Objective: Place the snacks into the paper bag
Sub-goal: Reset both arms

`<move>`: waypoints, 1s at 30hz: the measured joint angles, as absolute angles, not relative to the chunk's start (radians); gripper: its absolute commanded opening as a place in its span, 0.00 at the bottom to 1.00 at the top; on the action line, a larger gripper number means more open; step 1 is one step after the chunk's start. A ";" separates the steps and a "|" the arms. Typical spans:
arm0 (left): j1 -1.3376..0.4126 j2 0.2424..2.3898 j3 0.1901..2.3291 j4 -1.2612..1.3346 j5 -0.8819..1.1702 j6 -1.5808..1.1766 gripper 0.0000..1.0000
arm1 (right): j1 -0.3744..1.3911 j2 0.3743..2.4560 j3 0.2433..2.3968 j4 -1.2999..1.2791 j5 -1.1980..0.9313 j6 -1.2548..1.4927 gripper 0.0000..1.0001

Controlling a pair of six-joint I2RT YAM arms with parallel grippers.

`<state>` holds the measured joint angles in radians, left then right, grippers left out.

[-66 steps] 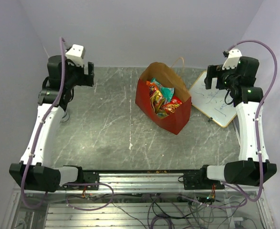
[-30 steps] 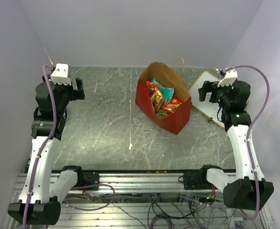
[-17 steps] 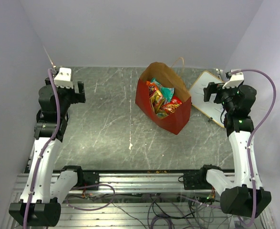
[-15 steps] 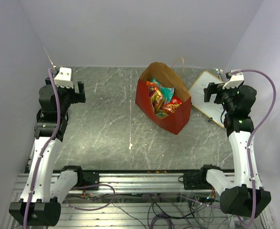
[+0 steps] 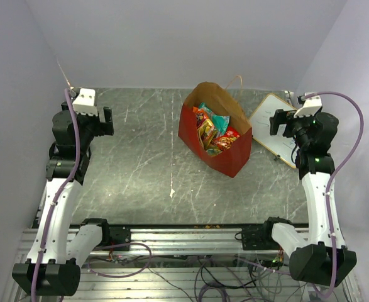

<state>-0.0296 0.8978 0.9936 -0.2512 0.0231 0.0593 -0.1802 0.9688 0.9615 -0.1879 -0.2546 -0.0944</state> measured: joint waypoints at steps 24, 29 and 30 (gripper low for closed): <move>-0.030 0.890 0.979 -0.250 0.022 0.059 0.98 | -0.202 0.963 0.962 -0.192 -0.236 -0.099 1.00; -0.030 0.890 0.978 -0.251 0.022 0.059 0.98 | -0.203 0.963 0.962 -0.193 -0.239 -0.105 1.00; -0.030 0.890 0.977 -0.250 0.022 0.059 0.98 | -0.203 0.963 0.962 -0.193 -0.239 -0.105 1.00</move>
